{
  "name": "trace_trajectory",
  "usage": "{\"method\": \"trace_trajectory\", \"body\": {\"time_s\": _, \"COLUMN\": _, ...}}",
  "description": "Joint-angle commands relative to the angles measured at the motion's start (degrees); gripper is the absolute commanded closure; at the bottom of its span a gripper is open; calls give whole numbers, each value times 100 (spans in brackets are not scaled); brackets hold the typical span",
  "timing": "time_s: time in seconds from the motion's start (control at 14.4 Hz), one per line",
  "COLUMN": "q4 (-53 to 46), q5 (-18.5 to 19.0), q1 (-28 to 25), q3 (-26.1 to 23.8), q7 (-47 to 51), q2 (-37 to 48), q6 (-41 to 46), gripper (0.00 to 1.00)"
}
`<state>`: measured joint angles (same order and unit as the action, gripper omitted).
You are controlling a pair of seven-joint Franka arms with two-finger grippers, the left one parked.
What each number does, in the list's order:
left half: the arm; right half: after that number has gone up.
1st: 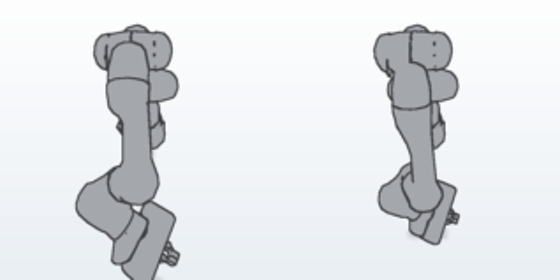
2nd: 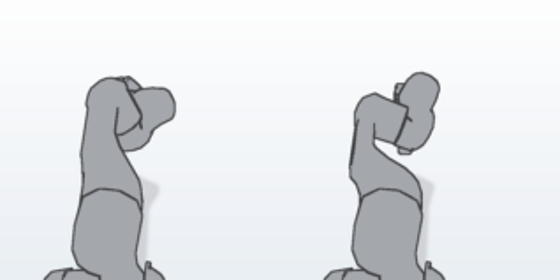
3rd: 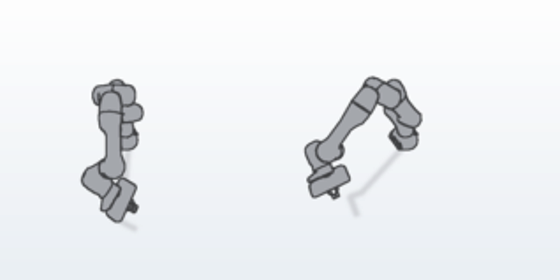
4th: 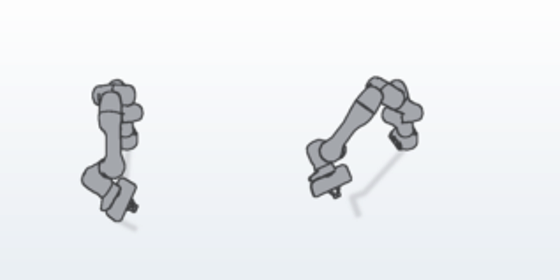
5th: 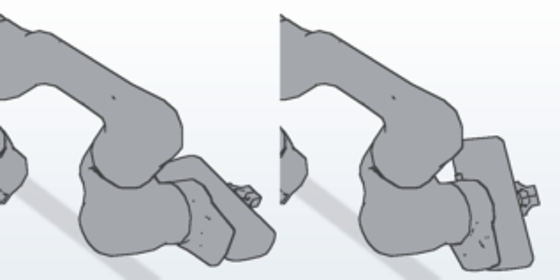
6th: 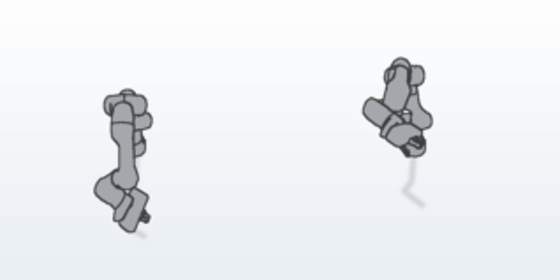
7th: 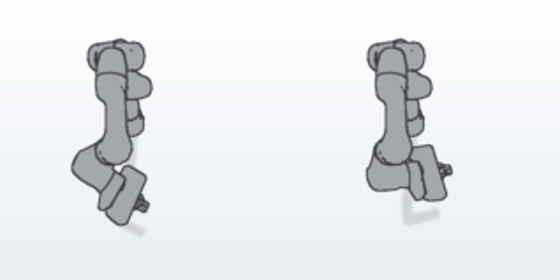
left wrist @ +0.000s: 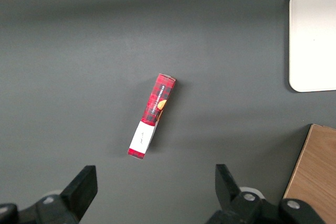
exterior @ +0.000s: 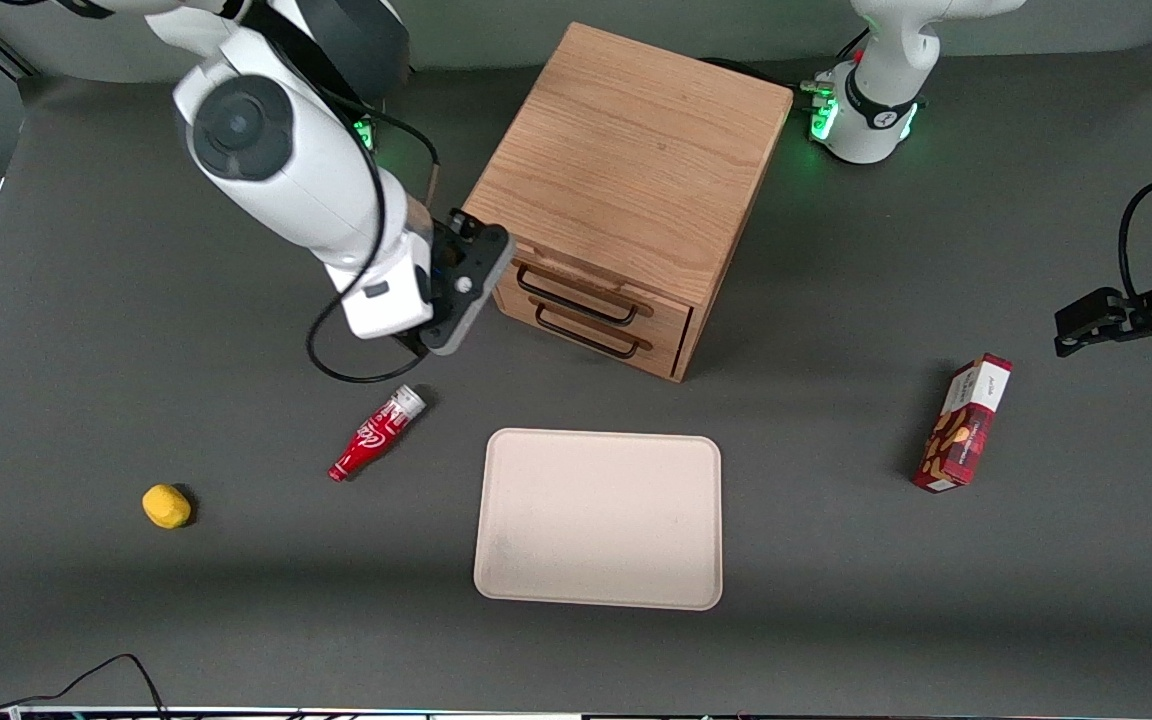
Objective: Open upper drawer
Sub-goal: 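Move the right gripper down to the upper drawer's black handle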
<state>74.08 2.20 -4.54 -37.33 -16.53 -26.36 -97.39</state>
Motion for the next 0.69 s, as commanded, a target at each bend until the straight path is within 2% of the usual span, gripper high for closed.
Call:
{"method": "trace_trajectory", "body": {"time_s": 0.0, "q4": -271, "q5": 79, "q1": -169, "q3": -169, "q7": 247, "q2": -553, "q6": -366, "gripper": 0}}
{"method": "trace_trajectory", "body": {"time_s": 0.62, "q4": 88, "q5": 263, "q1": -284, "q3": -336, "q7": 62, "q2": -1003, "q6": -1009, "gripper": 0}}
